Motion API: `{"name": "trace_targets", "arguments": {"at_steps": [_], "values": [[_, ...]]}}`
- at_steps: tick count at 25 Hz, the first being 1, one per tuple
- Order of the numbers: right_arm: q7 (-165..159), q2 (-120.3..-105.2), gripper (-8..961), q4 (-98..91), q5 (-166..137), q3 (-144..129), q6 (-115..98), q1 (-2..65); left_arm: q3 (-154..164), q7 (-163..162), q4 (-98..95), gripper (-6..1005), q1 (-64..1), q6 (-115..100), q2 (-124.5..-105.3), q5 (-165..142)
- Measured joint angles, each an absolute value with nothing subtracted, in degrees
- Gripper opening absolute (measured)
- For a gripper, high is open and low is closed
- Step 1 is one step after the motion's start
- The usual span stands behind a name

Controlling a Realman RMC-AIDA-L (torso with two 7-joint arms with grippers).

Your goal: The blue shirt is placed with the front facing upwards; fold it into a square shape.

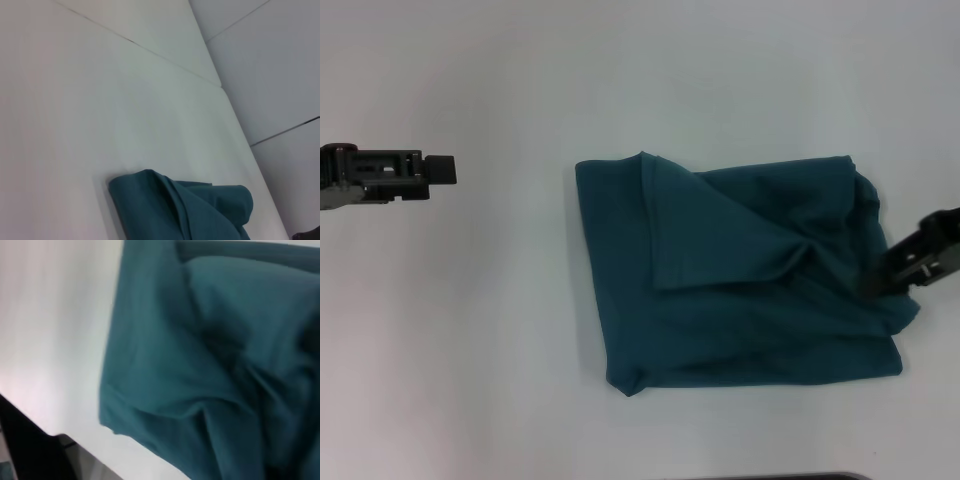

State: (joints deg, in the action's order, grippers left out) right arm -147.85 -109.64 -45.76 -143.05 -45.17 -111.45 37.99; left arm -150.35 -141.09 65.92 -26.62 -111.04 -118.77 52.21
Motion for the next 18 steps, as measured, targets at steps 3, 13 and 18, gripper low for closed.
{"name": "trace_targets", "arguments": {"at_steps": [3,13,18], "values": [[-147.95,-108.55,461,-45.40,-144.88,-45.05,-111.44,37.27,-150.38,-141.08,65.96,734,-26.64,-111.13,-118.71,52.24],[-146.53,-106.88,460,-47.71,-132.34,-40.16,-113.97,36.74,-150.39,-140.97,66.10,733,-26.93,-111.11,-118.47,52.30],[-146.49,-107.28,460,-43.90,-128.53,-42.07,-113.75,39.71,-150.79,-140.97,66.18,733,-26.96,-111.17,-118.47,52.30]]}}
